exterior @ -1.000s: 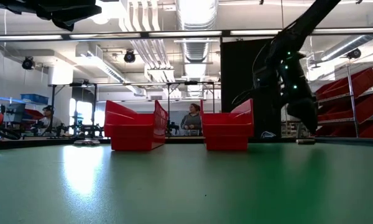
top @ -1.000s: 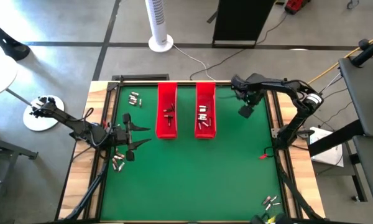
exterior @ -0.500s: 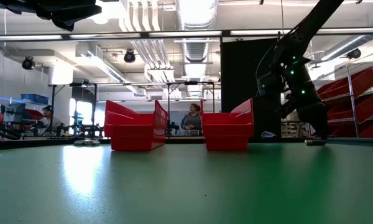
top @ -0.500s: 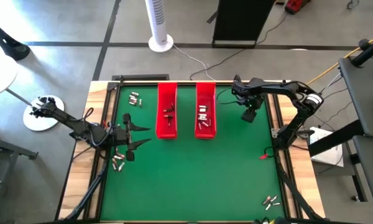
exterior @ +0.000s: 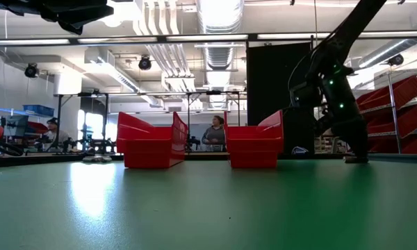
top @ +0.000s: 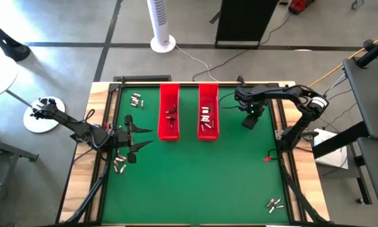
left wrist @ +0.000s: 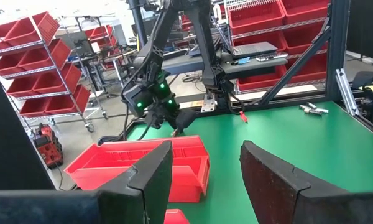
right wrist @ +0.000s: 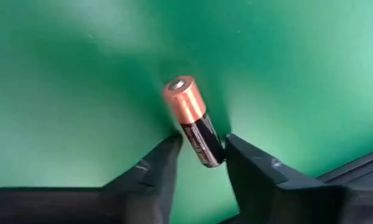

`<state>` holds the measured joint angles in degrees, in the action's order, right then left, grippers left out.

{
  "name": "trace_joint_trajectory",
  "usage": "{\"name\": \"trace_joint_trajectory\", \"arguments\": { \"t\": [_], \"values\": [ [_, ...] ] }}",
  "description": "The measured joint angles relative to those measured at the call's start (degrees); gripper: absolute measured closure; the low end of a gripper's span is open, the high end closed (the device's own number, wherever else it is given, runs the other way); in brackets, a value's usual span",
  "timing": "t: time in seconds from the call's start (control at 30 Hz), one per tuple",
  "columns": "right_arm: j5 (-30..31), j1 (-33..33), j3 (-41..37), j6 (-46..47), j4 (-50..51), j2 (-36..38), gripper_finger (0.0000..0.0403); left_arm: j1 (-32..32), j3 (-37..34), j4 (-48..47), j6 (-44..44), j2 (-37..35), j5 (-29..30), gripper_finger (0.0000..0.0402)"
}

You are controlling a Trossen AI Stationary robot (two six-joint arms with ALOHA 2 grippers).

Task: Sort batteries
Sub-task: Put the black battery into the left red bin

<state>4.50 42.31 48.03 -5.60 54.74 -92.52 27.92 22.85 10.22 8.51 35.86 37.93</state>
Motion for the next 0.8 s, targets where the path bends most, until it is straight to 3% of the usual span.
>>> {"name": "trace_joint_trajectory", "arguments": {
  "t": [0.23,0.57,0.8],
  "values": [
    [-0.8,-1.7,-1.6,8.5,-1.3,2.8,0.0369,0.0,0.0,0.1,0.0,0.0,0.0,0.0233],
    [-10.1,-8.6,-3.1,22.0,-1.1,10.6,0.0372,0.0,0.0,0.1,0.0,0.0,0.0,0.0233],
    [-12.9,-22.0,-3.9,28.0,0.2,11.7,0.0391,0.0,2.2,0.1,-1.9,1.4,-0.9,0.0233]
  ]
}}
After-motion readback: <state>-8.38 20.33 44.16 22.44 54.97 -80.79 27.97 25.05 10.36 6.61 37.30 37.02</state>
